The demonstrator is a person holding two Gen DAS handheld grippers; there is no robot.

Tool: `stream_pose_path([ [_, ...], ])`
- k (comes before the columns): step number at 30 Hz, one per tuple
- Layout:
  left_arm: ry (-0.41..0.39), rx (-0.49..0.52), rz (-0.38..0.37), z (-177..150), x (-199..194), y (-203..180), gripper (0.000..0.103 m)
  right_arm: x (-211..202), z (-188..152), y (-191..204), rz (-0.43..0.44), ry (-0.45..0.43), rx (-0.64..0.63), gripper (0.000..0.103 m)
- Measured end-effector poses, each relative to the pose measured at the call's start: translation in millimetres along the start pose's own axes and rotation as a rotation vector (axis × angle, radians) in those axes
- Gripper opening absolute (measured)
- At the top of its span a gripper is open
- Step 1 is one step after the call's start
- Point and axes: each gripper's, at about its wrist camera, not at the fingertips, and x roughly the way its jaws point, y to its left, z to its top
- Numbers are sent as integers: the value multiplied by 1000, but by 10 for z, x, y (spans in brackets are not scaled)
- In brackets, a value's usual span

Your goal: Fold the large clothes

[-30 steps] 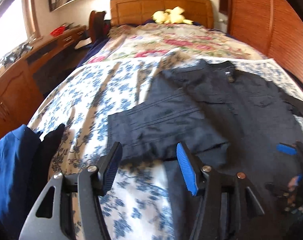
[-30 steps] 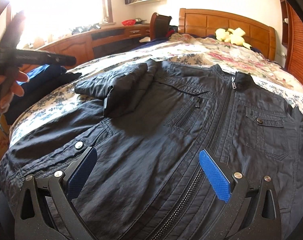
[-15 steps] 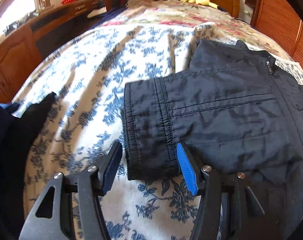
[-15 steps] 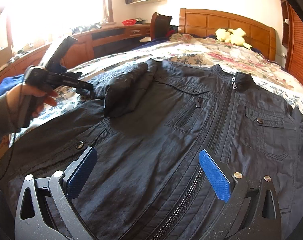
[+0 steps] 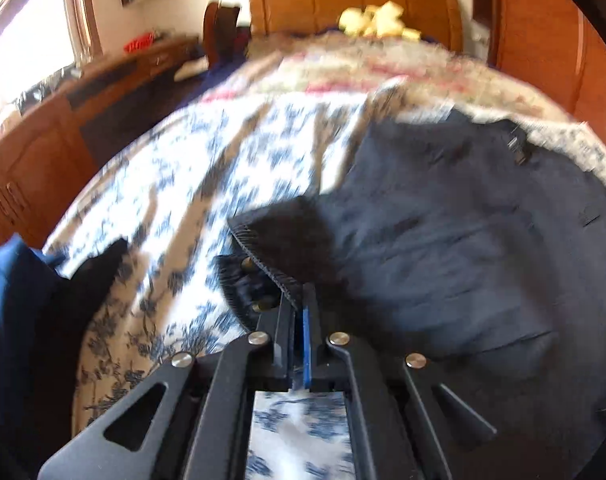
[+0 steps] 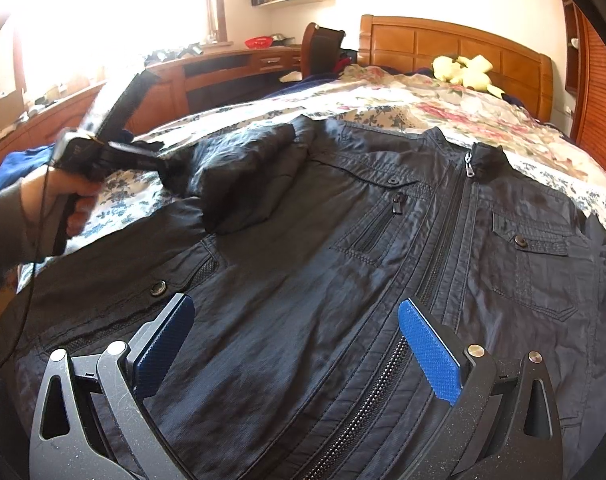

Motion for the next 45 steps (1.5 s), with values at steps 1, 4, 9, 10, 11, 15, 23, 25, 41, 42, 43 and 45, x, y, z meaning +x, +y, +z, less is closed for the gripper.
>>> stream_pose_path([
  [1,-33,12,-10,50,-143,-86,0,-6,-1,-9,-1,-1,1,103],
  [4,-108,49,-50,178,-528,-357,0,-21,13,-17,-10,8,7,103],
  [9,-215,120,-148,331,-1155,-856,0,-363,-23,-200,-27,-20,65,103],
  [10,-233,144,-175,356,-1288,-994,0,-449,-36,-254,-36,-26,77,103],
  [11,-242,160,-194,370,-1366,-1101,0,-546,-53,-324,-44,-33,90,103],
  [15,-284,222,-270,369,-1758,-1528,0,-936,-122,-597,-89,-64,137,102],
  [23,-300,303,-335,186,-2131,-2059,0,-1494,-311,-943,-175,-107,184,98],
  [25,-290,296,-337,105,-2167,-2107,0,-1533,-348,-979,-183,-97,202,97],
  [41,-126,209,-383,-863,-1978,-1594,37,-1360,-144,-590,-147,-69,153,97],
  [42,-112,209,-385,-920,-1957,-1560,38,-1317,-135,-557,-143,-62,146,97],
  [43,-97,209,-388,-995,-1945,-1511,38,-1278,-128,-522,-141,-56,140,97],
  [45,-81,208,-396,-1068,-1948,-1459,39,-1193,-113,-459,-132,-44,129,97],
])
